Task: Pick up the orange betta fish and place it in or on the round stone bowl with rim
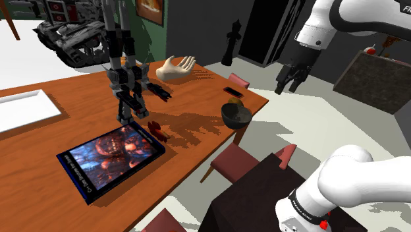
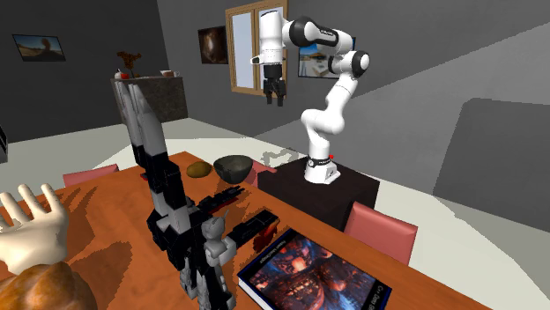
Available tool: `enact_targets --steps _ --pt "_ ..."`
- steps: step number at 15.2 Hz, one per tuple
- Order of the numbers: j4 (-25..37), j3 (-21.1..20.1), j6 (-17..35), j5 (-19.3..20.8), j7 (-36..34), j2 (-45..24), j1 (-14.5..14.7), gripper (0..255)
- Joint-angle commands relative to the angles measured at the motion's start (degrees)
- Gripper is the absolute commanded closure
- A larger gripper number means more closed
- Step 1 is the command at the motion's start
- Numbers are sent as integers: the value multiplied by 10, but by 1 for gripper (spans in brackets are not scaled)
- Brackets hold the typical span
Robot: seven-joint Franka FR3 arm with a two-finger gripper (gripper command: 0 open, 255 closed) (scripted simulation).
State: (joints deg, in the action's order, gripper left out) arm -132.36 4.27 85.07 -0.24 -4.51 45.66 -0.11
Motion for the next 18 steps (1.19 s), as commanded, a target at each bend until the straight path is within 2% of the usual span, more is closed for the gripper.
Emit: enact_targets --steps 1,9,18 --pt "0 0 0 0 0 0 0 0" --pt "5 -47 111 -31 -18 -119 37 0" --pt "61 -97 213 -46 -37 -278 72 0"
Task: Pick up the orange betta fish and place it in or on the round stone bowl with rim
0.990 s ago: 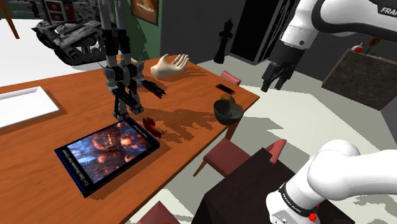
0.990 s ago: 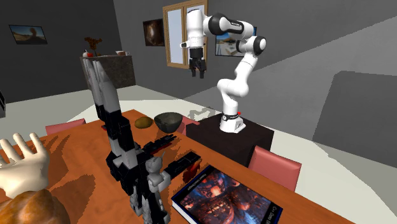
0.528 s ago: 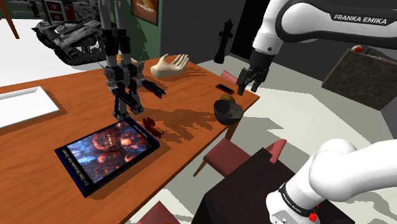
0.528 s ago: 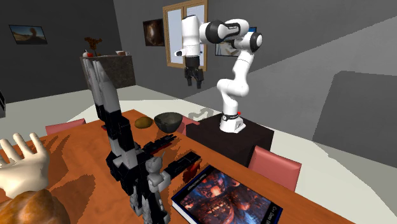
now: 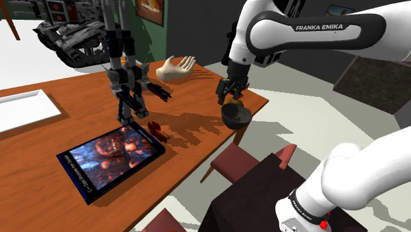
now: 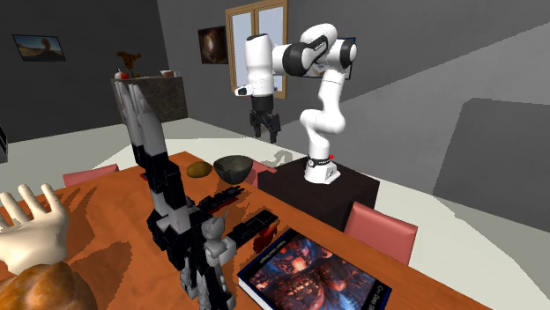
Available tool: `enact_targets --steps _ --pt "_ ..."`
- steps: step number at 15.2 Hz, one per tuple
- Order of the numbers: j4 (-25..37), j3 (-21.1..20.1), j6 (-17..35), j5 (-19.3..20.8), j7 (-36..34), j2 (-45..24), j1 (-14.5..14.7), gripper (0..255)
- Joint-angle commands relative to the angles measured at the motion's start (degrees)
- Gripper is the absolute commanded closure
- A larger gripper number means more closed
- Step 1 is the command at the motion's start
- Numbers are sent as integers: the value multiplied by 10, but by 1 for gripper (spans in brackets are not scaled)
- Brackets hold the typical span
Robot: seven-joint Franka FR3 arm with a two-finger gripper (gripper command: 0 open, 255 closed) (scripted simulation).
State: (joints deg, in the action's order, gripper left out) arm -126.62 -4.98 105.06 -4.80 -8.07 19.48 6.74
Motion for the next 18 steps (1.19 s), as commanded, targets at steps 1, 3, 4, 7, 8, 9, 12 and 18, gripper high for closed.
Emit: enact_targets --steps 1,3,4,7,8,9,12,18 --pt "13 -10 22 0 -3 -35 7 0" --pt "33 -21 39 1 -9 -73 13 0" --pt "44 -26 47 3 -11 -93 17 0" --pt "82 -40 67 9 -21 -151 27 0" --pt "95 -45 73 12 -24 -171 31 0" --pt "109 -49 78 16 -27 -191 35 0" --pt "156 -61 90 28 -38 -251 47 0" --pt "268 -76 97 60 -58 -376 79 0"
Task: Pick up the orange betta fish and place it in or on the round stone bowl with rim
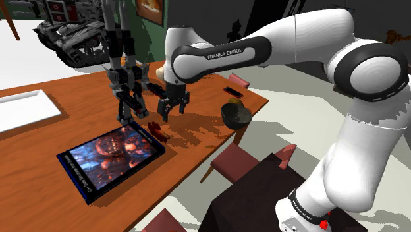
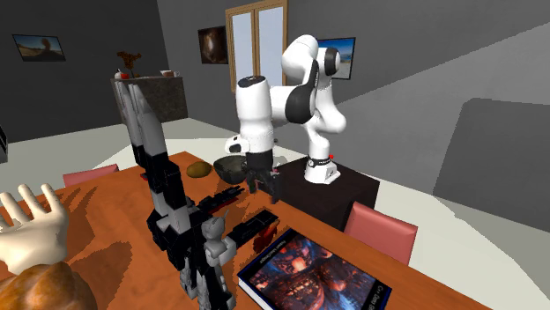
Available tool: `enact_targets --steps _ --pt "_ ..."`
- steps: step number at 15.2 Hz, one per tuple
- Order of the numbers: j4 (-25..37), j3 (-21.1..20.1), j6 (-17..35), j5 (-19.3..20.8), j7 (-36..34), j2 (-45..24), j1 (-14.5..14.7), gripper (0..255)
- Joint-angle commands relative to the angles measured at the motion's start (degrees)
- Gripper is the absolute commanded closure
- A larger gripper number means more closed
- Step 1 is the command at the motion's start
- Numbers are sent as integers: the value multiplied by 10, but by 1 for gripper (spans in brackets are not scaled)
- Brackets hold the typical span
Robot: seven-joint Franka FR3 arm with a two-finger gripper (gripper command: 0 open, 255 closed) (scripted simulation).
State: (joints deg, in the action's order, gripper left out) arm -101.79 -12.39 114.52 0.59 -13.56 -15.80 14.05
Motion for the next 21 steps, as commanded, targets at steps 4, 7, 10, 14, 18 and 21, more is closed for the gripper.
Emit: enact_targets --steps 4,7,10,14,18,21 --pt "112 -7 -7 28 -12 -110 32 0" --pt "111 -6 5 31 -14 -122 35 0" --pt "99 -6 25 33 -15 -129 36 0" --pt "89 -5 42 34 -16 -137 36 0" --pt "89 -5 42 34 -16 -137 36 0" --pt "89 -5 42 34 -16 -137 36 255"
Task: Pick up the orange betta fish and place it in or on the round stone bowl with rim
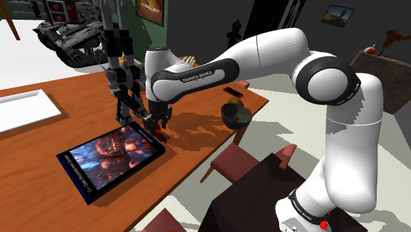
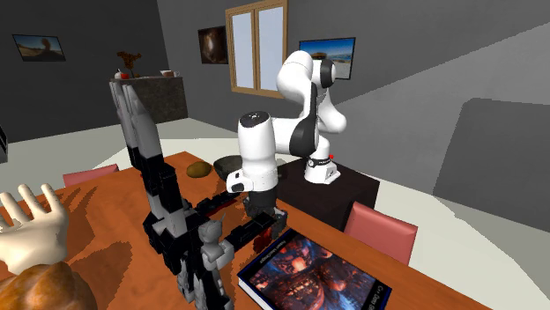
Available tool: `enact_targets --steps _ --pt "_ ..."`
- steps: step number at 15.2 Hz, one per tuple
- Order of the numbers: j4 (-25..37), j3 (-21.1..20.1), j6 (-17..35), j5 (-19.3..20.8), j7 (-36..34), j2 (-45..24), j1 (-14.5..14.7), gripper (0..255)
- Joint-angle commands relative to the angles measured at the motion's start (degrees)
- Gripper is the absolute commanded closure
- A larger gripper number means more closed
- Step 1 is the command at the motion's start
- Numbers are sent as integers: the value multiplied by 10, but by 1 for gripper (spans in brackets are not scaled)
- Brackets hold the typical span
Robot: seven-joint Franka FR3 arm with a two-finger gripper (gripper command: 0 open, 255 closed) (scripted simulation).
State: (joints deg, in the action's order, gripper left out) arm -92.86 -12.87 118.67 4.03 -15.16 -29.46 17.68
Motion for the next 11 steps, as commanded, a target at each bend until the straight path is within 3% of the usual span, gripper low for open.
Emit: enact_targets --steps 1,11 --pt "0 0 0 0 0 0 0 255" --pt "6 -1 -12 -2 0 7 0 255"
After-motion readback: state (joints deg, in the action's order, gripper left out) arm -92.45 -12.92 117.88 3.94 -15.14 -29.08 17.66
